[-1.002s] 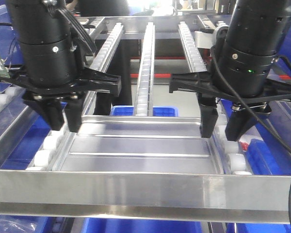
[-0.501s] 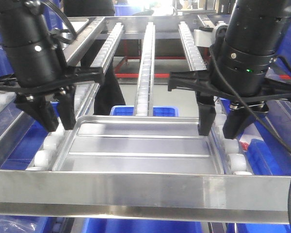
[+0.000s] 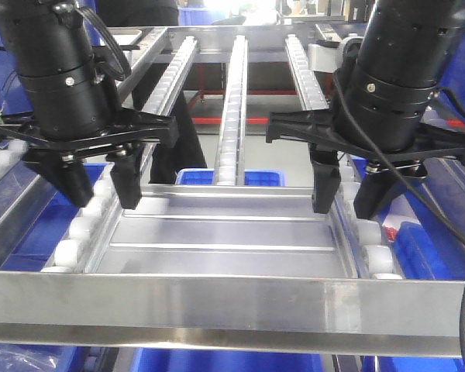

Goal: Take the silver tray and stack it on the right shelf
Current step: 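Close both grippers on the silver tray's rims, then lift the silver tray with both grippers and pull it toward the robot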

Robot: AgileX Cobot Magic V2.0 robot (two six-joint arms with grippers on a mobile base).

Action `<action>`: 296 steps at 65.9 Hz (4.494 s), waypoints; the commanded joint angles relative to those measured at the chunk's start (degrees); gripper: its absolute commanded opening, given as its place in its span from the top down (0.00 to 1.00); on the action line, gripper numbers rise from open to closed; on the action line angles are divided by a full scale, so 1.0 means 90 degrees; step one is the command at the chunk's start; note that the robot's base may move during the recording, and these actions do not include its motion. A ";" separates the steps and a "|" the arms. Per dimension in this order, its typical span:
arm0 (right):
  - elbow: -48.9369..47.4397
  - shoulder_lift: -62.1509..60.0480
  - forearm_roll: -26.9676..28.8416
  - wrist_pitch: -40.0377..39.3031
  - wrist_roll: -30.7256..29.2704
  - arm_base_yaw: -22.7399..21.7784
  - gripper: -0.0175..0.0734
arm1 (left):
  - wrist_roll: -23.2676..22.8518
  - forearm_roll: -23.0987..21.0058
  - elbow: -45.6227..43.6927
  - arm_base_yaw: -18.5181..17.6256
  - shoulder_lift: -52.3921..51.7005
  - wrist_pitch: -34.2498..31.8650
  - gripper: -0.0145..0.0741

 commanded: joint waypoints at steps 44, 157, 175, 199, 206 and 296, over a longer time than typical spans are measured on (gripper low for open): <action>-0.0209 -0.0153 -0.0236 -0.0249 -0.0056 -0.0030 0.39 | -0.0300 0.0045 -0.0198 0.0137 0.0207 -0.0171 0.58; -0.0209 0.0381 -0.0236 -0.0391 -0.0050 -0.0030 0.74 | -0.0163 -0.0172 -0.0198 0.0137 0.0275 -0.0170 0.94; -0.0308 0.0319 -0.0215 -0.0523 -0.0043 -0.0030 0.74 | -0.0163 -0.0306 -0.0242 0.0137 0.0275 -0.0097 0.94; -0.1111 -0.0245 -0.0147 0.1428 -0.0031 0.0111 0.74 | -0.0262 -0.0351 -0.0691 0.0137 -0.0522 0.0954 0.94; -0.0975 -0.0566 -0.0102 0.1714 0.0054 0.0290 0.74 | -0.0400 -0.0365 -0.0630 0.0137 -0.0901 0.1297 0.94; 0.1461 -0.3267 -0.0867 0.2760 0.4136 0.3999 0.73 | -0.4018 0.0431 0.1643 -0.3784 -0.3379 0.2397 0.94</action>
